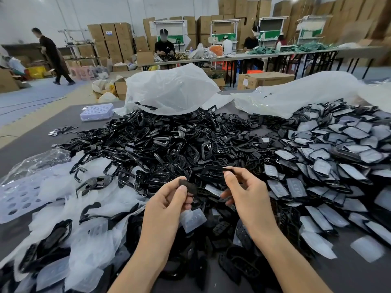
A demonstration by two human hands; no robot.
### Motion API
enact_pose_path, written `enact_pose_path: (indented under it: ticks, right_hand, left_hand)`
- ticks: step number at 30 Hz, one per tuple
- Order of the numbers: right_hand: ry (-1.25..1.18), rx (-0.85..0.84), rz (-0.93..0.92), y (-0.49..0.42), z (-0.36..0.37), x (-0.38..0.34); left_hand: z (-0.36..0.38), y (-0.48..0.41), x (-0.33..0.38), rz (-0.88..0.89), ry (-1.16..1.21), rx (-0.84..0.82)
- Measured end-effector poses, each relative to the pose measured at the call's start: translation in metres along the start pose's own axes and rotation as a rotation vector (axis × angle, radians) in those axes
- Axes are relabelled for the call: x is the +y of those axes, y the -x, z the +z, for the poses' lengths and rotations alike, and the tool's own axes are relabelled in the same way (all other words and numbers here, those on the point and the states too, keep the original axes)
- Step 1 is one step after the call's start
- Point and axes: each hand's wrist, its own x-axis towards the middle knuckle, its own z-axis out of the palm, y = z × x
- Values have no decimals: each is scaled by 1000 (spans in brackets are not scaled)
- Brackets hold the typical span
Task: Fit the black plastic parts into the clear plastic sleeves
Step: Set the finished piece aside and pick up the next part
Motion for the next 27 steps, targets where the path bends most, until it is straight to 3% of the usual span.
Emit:
enact_pose_path:
  ticks: [18, 27]
  right_hand:
    - [30, -55, 8, 3, 3, -2]
    - [16, -95, 8, 4, 5, 1]
  left_hand:
    - [2, 1, 9, -80, 227, -40]
    - [5, 8, 12, -22, 72, -130]
